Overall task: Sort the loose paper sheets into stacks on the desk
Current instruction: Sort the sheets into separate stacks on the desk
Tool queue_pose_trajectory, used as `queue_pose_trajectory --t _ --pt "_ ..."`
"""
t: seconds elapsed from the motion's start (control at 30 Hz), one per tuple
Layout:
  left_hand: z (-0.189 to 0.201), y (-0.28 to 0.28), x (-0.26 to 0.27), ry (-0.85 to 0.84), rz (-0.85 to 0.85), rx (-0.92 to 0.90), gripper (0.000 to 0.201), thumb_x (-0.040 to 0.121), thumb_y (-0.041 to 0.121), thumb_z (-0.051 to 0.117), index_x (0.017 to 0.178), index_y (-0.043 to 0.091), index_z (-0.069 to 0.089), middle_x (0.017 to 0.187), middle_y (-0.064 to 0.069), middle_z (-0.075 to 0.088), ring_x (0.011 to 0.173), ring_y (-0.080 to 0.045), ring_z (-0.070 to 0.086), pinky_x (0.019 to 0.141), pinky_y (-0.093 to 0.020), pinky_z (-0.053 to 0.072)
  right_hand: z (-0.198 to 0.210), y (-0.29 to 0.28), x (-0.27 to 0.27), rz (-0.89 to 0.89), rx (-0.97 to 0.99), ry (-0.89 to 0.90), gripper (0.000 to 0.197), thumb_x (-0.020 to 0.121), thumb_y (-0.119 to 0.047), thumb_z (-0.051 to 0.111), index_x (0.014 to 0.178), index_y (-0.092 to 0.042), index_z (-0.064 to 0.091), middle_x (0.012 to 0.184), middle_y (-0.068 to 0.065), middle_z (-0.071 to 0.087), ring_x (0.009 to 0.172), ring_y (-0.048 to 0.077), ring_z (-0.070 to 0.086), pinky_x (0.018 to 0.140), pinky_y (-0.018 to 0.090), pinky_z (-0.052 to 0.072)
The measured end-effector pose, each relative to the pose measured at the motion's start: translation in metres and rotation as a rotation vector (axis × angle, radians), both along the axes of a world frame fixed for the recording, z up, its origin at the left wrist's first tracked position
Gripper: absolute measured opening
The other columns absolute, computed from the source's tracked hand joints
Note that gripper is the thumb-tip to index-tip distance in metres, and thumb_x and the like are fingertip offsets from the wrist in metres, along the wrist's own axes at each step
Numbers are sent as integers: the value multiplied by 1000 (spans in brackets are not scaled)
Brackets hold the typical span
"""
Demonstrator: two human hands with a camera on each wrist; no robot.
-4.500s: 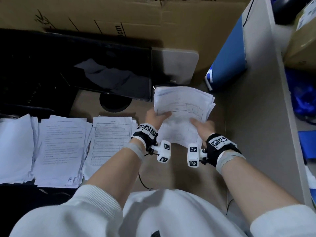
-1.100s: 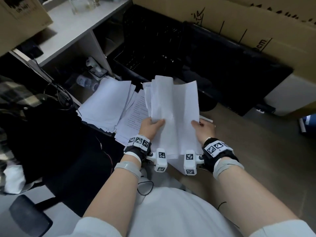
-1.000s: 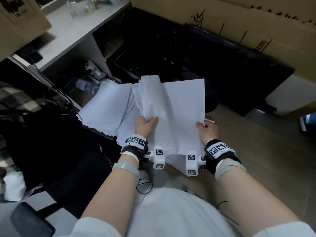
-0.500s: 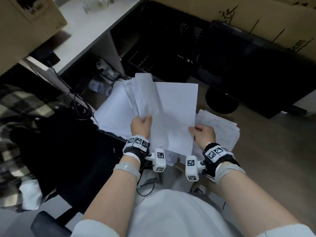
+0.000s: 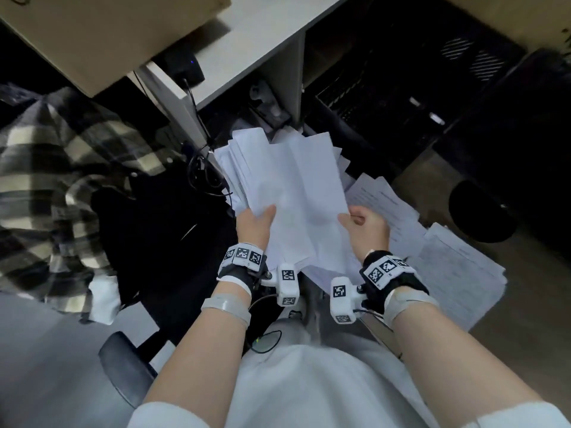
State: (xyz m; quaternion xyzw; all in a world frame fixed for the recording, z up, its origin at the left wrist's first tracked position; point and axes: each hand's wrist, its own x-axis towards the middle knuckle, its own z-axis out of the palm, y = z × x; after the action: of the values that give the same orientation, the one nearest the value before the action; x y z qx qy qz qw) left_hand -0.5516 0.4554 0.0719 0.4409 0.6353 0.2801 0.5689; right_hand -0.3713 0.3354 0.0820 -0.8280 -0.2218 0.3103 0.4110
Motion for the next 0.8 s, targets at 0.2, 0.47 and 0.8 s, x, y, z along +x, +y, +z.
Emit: queue_pose_trajectory --t 0.2,0.47,0.8 --pt "-9 29 -27 169 39 -49 9 85 20 71 76 21 70 84 0 74 87 -23 72 83 -36 59 -44 35 24 -292 -259 8 14 86 -15 56 79 -9 67 70 9 56 71 30 50 65 26 36" --pt "-15 43 -35 165 19 -37 12 94 24 66 93 13 69 95 -5 73 94 -24 71 86 -37 57 -90 99 15 -95 -319 146 14 88 -17 54 78 -7 52 75 10 49 72 30 47 68 29 37" --pt "-41 47 -20 72 -62 -123 76 59 88 63 94 21 53 92 -3 55 85 -17 54 80 -38 47 -71 104 8 124 -156 269 69 80 -40 75 138 -15 47 139 5 50 124 25 51 102 40 46"
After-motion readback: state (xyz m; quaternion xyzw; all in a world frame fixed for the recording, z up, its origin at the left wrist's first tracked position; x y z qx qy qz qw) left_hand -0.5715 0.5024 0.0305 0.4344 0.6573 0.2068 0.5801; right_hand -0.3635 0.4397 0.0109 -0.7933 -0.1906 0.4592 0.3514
